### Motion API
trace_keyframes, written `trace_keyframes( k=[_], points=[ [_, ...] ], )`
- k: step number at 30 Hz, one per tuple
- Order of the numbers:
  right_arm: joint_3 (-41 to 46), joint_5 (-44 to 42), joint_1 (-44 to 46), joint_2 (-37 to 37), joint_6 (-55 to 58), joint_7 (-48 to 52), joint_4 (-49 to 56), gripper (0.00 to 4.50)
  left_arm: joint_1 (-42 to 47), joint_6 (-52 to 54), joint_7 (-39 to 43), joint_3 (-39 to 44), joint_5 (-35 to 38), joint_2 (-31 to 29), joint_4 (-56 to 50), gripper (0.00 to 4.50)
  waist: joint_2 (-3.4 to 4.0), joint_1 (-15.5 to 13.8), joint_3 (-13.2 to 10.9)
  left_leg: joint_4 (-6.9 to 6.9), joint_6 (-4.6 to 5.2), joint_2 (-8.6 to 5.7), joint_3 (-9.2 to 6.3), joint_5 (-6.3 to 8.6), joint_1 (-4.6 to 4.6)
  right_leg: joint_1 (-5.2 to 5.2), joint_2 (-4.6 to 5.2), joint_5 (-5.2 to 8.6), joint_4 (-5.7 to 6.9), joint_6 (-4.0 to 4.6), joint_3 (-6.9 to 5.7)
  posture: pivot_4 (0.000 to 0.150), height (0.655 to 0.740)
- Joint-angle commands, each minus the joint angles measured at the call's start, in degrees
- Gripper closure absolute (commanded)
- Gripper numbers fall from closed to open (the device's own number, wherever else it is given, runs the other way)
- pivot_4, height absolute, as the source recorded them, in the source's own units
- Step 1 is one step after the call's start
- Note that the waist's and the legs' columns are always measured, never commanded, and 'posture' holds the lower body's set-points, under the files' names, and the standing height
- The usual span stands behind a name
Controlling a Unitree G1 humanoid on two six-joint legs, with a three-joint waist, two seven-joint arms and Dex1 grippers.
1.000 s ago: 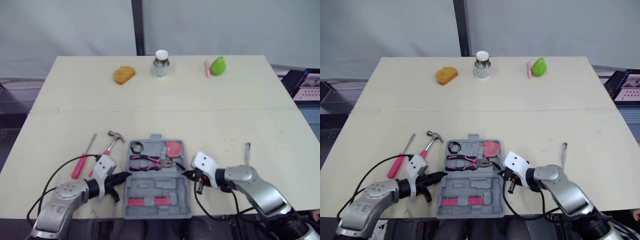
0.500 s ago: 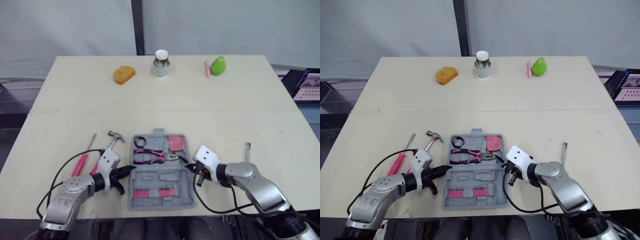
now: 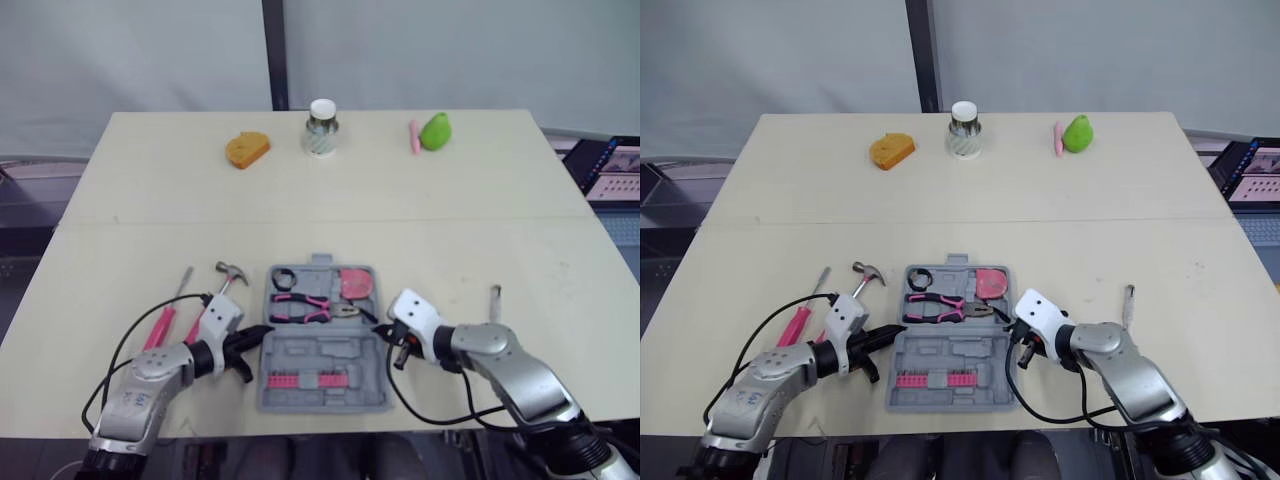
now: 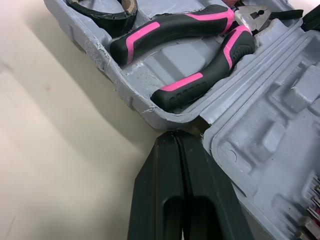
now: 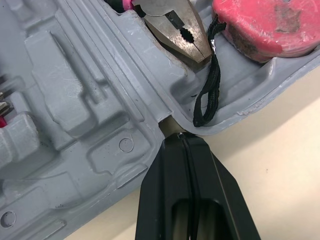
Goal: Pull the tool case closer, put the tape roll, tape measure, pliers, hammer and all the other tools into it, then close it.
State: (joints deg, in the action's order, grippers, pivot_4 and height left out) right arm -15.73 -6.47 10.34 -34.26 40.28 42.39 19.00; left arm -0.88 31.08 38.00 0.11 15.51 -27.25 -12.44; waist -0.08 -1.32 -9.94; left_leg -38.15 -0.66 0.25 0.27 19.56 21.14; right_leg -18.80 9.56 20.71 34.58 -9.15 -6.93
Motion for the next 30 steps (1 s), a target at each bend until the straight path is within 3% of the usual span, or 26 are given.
trace_keyframes(
  k=[1, 30],
  points=[
    [-1.27, -0.54, 0.58, 1.32, -0.98, 0.09, 1.63, 4.5, -0.01, -2.15, 0.77, -1.08, 1.23, 1.09, -2.38, 4.47, 0.0, 0.0, 0.0, 0.0, 0.0, 0.0, 0.0, 0.0, 0.0, 0.0, 0.0, 0.0, 0.0, 0.0, 0.0, 0.15, 0.74],
    [-0.61, 0.74, 0.63, 1.86, -1.18, 0.31, 1.19, 4.5, 0.45, -1.78, -0.24, -1.34, 0.65, 1.56, -2.2, 4.47, 0.0, -0.02, 0.0, 0.0, 0.0, 0.0, -0.01, 0.0, 0.01, 0.0, 0.0, 0.0, 0.0, 0.0, 0.0, 0.15, 0.74]
  ],
)
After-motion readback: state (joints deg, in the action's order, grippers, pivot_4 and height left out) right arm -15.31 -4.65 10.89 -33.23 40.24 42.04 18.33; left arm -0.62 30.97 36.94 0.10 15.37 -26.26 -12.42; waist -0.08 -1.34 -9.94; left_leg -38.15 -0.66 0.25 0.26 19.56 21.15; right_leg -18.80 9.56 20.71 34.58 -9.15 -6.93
